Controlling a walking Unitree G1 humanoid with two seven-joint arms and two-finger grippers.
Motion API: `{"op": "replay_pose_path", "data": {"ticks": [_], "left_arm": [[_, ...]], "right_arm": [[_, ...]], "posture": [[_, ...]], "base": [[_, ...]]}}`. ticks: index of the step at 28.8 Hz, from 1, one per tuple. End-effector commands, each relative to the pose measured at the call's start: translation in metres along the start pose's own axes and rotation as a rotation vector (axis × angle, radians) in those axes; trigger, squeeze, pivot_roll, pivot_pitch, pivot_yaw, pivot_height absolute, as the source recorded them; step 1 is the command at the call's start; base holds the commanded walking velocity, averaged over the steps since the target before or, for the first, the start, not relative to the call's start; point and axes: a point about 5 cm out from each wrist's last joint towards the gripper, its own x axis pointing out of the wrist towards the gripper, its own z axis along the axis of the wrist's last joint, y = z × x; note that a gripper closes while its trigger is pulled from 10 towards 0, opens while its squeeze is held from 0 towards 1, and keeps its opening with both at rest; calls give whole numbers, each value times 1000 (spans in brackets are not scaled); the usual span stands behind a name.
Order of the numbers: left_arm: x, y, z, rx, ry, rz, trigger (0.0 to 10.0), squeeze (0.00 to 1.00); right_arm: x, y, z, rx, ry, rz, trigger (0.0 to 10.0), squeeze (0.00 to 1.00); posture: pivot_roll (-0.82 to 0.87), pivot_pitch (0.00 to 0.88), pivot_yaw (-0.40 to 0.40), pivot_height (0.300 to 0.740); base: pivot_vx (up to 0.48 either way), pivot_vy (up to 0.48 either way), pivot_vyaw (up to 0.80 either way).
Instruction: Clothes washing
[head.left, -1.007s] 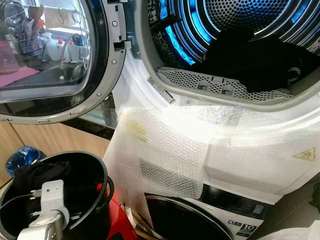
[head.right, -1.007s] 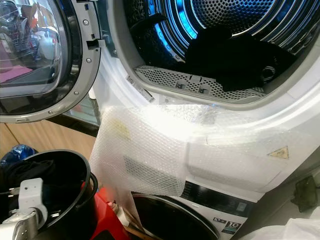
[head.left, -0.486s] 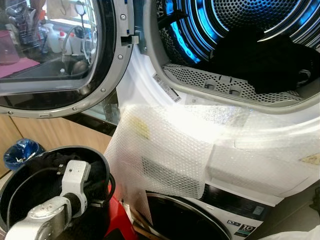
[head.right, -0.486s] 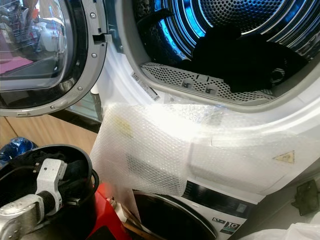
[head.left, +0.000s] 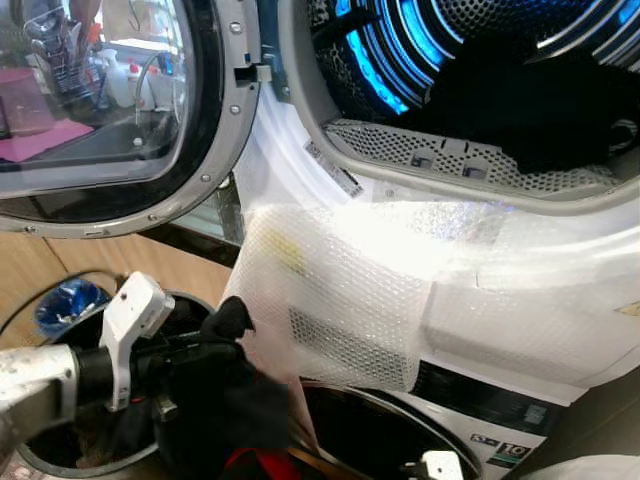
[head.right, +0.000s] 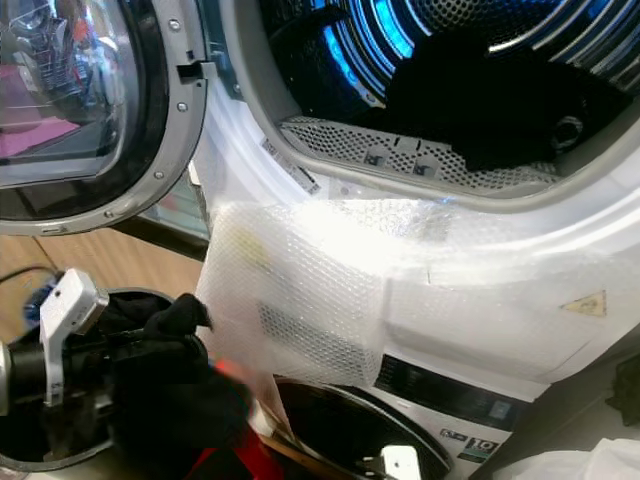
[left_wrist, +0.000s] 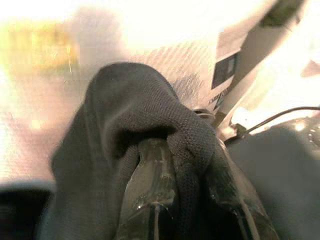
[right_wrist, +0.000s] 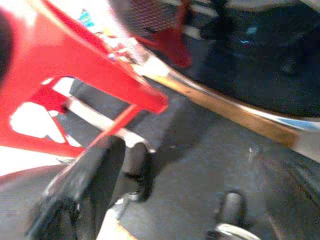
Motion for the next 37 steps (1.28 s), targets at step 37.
{"op": "replay_pose_path", "data": {"ticks": [37], "left_arm": [[110, -9, 107, 186, -378, -545, 0, 0]], "right_arm": [[-1, -5, 12, 89, -108, -57, 10000, 0]], "posture": [[41, 0, 191, 740]], "base": [[0, 0, 0]]}}
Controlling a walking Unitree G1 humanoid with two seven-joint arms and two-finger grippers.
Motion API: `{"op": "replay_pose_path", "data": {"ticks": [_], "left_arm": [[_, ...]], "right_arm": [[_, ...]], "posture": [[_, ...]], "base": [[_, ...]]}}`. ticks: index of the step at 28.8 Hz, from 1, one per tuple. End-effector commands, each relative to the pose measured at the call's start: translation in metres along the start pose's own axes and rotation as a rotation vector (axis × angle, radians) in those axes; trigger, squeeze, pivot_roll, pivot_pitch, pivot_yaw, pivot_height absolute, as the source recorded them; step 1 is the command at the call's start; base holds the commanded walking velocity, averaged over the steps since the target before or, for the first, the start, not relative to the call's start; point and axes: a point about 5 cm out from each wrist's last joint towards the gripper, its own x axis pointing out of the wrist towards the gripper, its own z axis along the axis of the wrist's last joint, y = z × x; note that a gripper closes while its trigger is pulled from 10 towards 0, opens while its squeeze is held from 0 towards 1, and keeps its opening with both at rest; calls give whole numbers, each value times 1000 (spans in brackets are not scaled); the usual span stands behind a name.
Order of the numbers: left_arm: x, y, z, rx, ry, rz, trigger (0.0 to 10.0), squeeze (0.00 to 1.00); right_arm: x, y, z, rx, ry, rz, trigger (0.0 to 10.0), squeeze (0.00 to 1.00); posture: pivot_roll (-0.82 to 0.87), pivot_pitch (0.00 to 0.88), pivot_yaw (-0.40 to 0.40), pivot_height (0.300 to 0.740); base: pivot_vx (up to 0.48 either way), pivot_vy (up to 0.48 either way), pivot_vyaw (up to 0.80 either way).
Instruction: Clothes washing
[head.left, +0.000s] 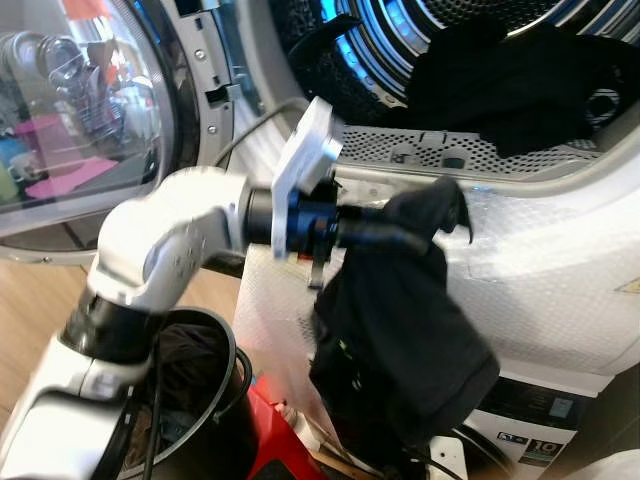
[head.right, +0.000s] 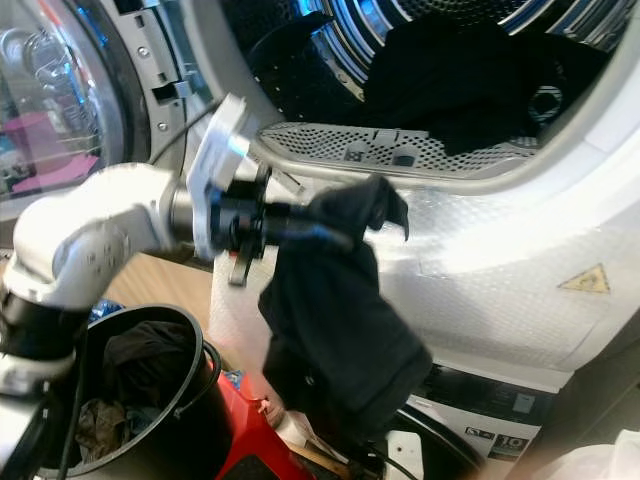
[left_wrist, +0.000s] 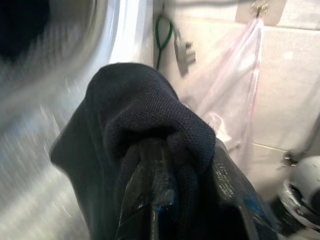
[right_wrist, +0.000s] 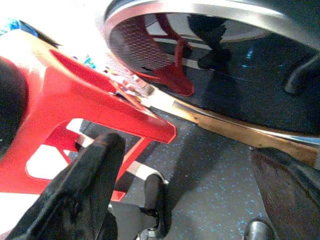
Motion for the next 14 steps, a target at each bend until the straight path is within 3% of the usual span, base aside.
{"op": "replay_pose_path", "data": {"ticks": [1, 2, 5, 9, 10, 13, 14], "left_arm": [[-8, -4, -1, 1, -4, 37, 0, 0], [-21, -9, -17, -55, 0, 101, 0, 0], [-32, -13, -28, -87, 16, 160, 0, 0], [-39, -18, -41, -122, 28, 212, 0, 0], [-39, -21, -48, -151, 20, 235, 0, 0], [-37, -23, -53, -170, 13, 246, 0, 0], [-36, -23, -56, -175, 15, 250, 0, 0]], "right_arm": [[0, 0, 0, 19, -15, 0, 10000, 0], [-3, -6, -3, 17, -22, 1, 10000, 0], [-5, -11, -4, -5, -24, 10, 10000, 0], [-7, -16, -5, -62, -21, 61, 10000, 0], [-10, -18, -4, -121, -13, 149, 10000, 0], [-14, -24, -4, -199, 3, 218, 10000, 0], [-17, -30, -4, -238, 13, 249, 10000, 494]], "posture": [[39, 0, 195, 740], [39, 0, 192, 740], [48, 0, 186, 740], [38, 0, 185, 740], [27, 0, 185, 740], [8, 0, 183, 740], [1, 0, 185, 740]], "base": [[0, 0, 0], [0, 0, 0], [0, 0, 0], [0, 0, 0], [0, 0, 0], [0, 0, 0], [0, 0, 0]]}}
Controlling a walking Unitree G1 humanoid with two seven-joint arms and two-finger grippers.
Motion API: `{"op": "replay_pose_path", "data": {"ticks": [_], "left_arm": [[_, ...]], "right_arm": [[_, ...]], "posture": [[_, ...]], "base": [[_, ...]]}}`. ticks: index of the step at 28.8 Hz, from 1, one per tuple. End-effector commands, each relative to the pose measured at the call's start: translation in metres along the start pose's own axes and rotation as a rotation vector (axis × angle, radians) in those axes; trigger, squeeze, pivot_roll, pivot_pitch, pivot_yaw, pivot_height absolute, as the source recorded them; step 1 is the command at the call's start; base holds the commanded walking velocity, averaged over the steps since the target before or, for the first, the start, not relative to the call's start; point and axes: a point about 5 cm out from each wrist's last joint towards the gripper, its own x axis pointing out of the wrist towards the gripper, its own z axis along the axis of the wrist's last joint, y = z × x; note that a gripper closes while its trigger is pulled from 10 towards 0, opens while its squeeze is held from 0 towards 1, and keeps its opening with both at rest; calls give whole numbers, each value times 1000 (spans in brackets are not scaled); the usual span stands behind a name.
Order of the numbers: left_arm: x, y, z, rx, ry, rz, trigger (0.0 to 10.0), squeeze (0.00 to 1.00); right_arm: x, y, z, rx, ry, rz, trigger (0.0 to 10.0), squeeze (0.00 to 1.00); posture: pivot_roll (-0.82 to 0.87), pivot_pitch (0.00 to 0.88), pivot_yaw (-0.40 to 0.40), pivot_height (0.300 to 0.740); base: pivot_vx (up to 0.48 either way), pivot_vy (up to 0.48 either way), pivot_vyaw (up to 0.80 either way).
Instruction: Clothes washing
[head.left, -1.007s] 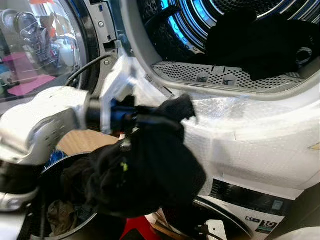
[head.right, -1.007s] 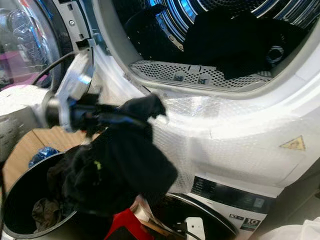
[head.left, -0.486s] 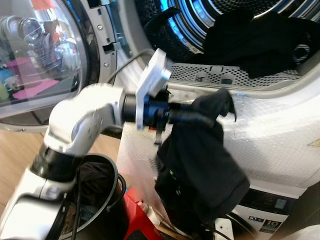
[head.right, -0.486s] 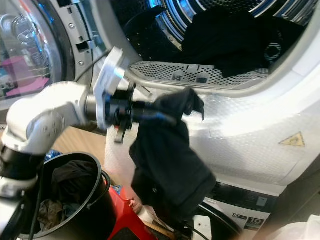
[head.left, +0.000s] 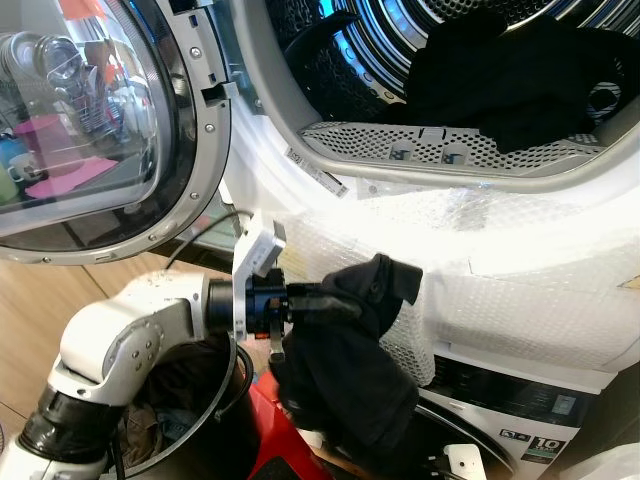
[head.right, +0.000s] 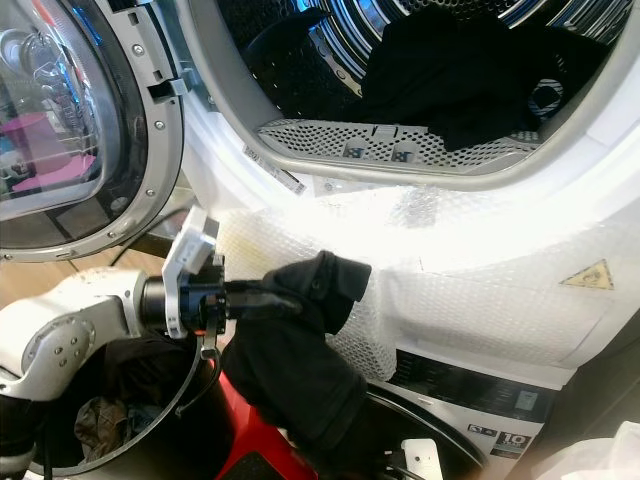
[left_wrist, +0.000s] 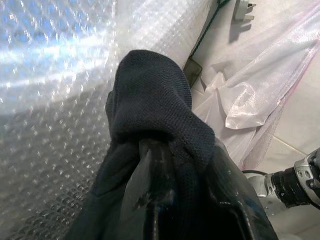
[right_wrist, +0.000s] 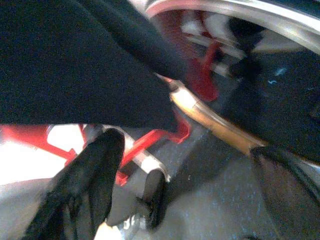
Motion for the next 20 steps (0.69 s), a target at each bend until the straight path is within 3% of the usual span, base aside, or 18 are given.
{"op": "replay_pose_path", "data": {"ticks": [1, 2, 4, 5, 7, 8, 10, 13, 15, 17, 20], "left_arm": [[-2, -2, 4, 28, -10, 12, 0, 0], [-1, -3, 3, 23, -9, 9, 0, 0], [-1, -4, 1, 16, -3, 7, 0, 0], [-2, -5, 1, 15, 1, 9, 0, 0], [-2, -5, 1, 15, 0, 10, 0, 0], [-3, -6, 2, 14, 2, 9, 0, 0], [-5, -9, 1, 11, 13, 18, 0, 0], [-8, -10, 0, 3, 16, 32, 0, 0], [-9, -11, -1, -4, 14, 40, 0, 0], [-8, -11, -1, -6, 15, 44, 0, 0], [-6, -11, -2, -10, 12, 46, 0, 0]], "right_arm": [[-5, -3, -3, -56, 20, 64, 10000, 882], [-10, -10, -3, -64, 17, 83, 10000, 1000], [-20, -23, 3, -36, -31, 100, 10000, 1000], [-27, -30, 11, -16, -111, 135, 10000, 1000], [-28, -31, 13, -17, -125, 143, 10000, 1000], [-31, -32, 18, -37, -181, 152, 10000, 1000], [-40, -33, 37, -85, -394, 179, 10000, 1000], [-43, -30, 52, -28, -536, 232, 10000, 1000], [-47, -17, 62, 9, -645, 391, 10000, 1000], [-49, -10, 60, -16, -648, 458, 10000, 1000], [-51, -5, 46, -94, -556, 516, 10000, 1000]], "posture": [[-4, 0, 185, 740], [-9, 0, 186, 740], [-11, 0, 187, 740], [-8, 0, 190, 740], [-8, 0, 190, 740], [-3, 0, 200, 740], [7, 0, 206, 740], [13, 0, 204, 740], [15, 0, 204, 740], [15, 0, 204, 740], [10, 0, 206, 740]], "base": [[0, 0, 0], [0, 0, 0], [0, 0, 0], [0, 0, 0], [0, 0, 0], [0, 0, 0], [0, 0, 0], [0, 0, 0], [0, 0, 0], [0, 0, 0], [0, 0, 0]]}}
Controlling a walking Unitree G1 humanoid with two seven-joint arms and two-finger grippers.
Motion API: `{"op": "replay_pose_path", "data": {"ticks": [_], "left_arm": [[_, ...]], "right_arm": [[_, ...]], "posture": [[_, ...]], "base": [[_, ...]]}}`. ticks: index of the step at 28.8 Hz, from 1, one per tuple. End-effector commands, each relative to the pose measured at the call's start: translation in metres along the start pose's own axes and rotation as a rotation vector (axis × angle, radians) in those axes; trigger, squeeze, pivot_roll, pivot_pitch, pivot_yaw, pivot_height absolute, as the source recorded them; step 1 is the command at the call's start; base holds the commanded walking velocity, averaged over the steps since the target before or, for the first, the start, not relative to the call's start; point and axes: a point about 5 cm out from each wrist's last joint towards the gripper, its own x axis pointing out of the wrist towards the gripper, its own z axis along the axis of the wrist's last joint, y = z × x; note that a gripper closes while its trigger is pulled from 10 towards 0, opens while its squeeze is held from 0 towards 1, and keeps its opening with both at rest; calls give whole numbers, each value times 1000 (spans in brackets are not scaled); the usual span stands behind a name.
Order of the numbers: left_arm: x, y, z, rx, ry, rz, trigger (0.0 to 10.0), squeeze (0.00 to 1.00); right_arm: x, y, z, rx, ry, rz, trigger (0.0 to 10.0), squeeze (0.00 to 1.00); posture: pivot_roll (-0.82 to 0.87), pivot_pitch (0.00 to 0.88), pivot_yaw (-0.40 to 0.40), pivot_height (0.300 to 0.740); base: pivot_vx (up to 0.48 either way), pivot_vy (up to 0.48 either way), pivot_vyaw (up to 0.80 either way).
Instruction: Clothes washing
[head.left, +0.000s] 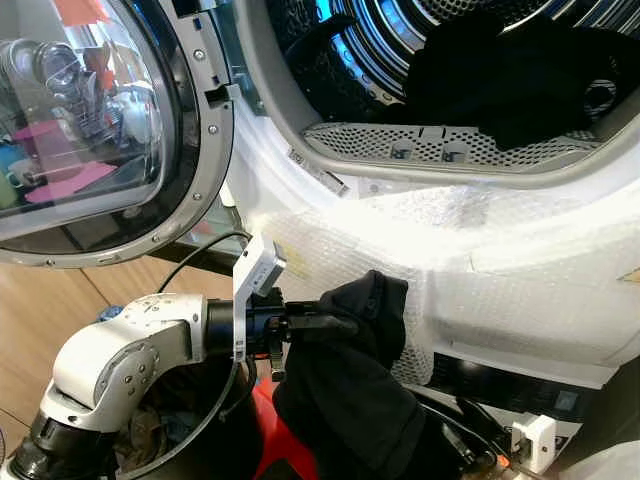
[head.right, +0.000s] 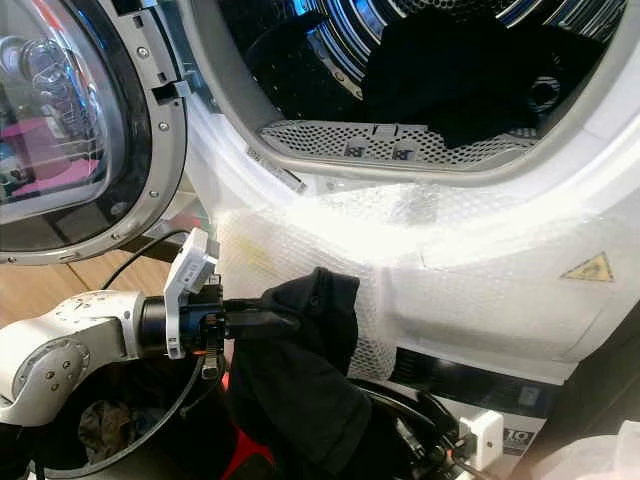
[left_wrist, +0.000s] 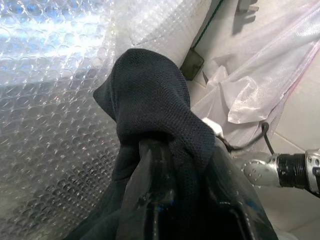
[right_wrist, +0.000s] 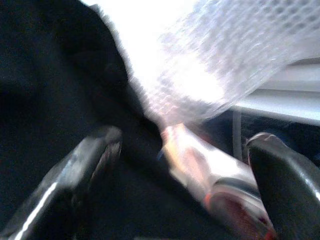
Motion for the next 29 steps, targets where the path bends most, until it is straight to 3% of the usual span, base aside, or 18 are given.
{"op": "replay_pose_path", "data": {"ticks": [1, 8, 13, 15, 20, 24, 29], "left_arm": [[-3, -1, 6, 19, -9, 18, 0, 0], [2, 6, 11, 16, -35, 72, 0, 0], [6, 6, 10, -1, -36, 81, 0, 0], [9, 4, 7, -14, -32, 83, 0, 0], [11, 3, 6, -21, -34, 92, 0, 0], [12, 3, 7, -23, -31, 92, 0, 0], [15, 5, 9, -20, -29, 91, 0, 0]], "right_arm": [[-7, 7, -11, -20, 72, 53, 10000, 1000], [-23, 10, -6, -50, 91, 86, 10000, 1000], [-11, 17, 2, -76, 20, 115, 10000, 1000], [0, 28, 4, -91, -6, 165, 10000, 1000], [7, 42, 8, -79, -62, 235, 10000, 1000], [8, 58, 5, -82, -27, 328, 10000, 1000], [12, 68, -4, -112, 67, 362, 10000, 1000]], "posture": [[7, 0, 208, 740], [-10, 0, 218, 740], [-16, 0, 228, 740], [-17, 0, 231, 740], [-20, 0, 243, 740], [-22, 0, 246, 740], [-31, 0, 253, 740]], "base": [[0, 0, 0], [0, 0, 0], [0, 0, 0], [0, 0, 0], [0, 0, 0], [0, 0, 0], [0, 0, 0]]}}
